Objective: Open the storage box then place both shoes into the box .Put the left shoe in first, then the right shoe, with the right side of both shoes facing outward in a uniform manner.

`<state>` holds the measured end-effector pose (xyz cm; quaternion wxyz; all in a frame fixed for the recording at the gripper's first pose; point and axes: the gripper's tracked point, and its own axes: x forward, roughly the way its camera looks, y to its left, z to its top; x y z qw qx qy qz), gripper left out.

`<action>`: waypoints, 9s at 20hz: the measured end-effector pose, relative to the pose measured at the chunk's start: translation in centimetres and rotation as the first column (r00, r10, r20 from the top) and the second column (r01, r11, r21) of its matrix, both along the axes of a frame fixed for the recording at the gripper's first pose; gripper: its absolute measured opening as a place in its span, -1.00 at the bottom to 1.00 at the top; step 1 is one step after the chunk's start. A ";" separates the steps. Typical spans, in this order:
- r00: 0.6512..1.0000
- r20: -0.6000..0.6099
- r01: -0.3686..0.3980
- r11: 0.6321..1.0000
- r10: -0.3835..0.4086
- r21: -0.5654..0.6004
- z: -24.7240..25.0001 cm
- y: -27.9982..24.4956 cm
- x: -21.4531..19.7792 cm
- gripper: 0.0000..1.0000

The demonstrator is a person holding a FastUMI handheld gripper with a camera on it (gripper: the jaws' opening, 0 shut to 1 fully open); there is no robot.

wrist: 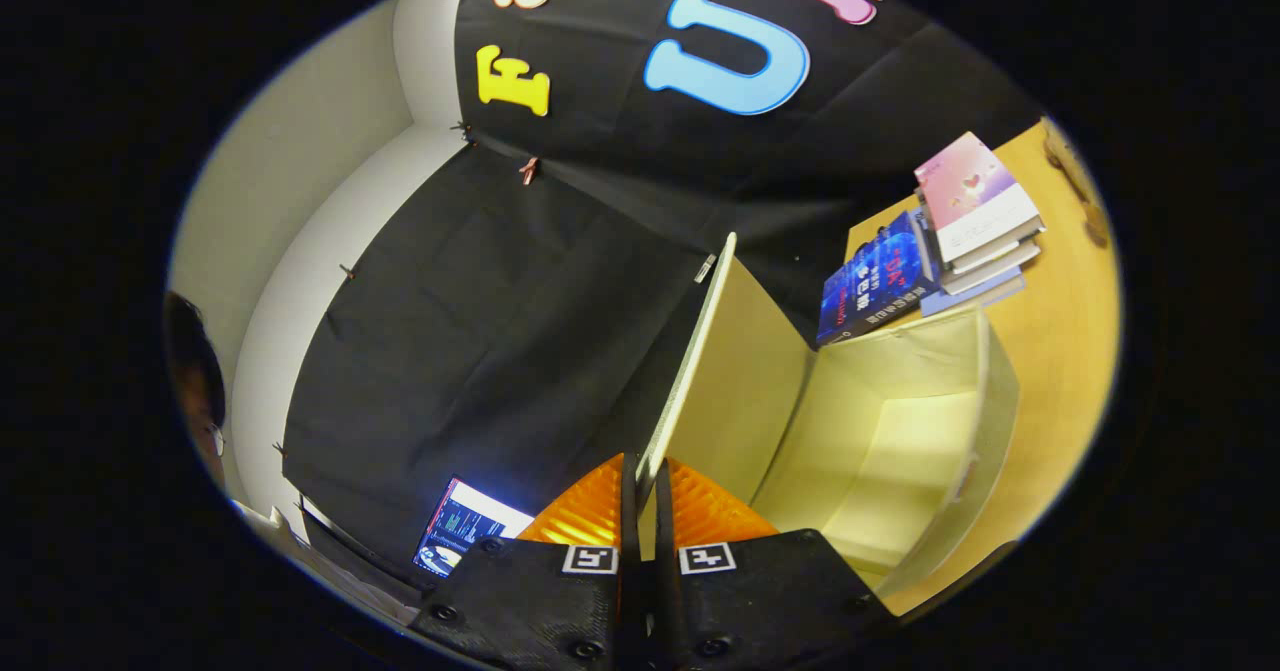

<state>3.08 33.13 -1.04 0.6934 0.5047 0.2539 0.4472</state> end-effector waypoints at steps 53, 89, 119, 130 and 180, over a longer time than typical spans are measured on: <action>0.944 -0.113 0.061 0.500 -0.309 -0.864 -27.3 -26.3 -12.0 0.94; 0.833 -0.145 0.116 0.424 -0.534 -0.898 -28.4 -28.6 -5.4 -0.90; 0.828 -0.394 -0.003 0.699 -0.399 -0.715 -16.8 1.7 3.4 -0.90; 0.778 -0.465 -0.011 0.730 -0.424 -0.684 -19.8 5.0 4.8 -0.90; 0.793 -0.248 -0.076 0.314 -0.557 -0.946 -40.9 -43.3 -11.3 0.70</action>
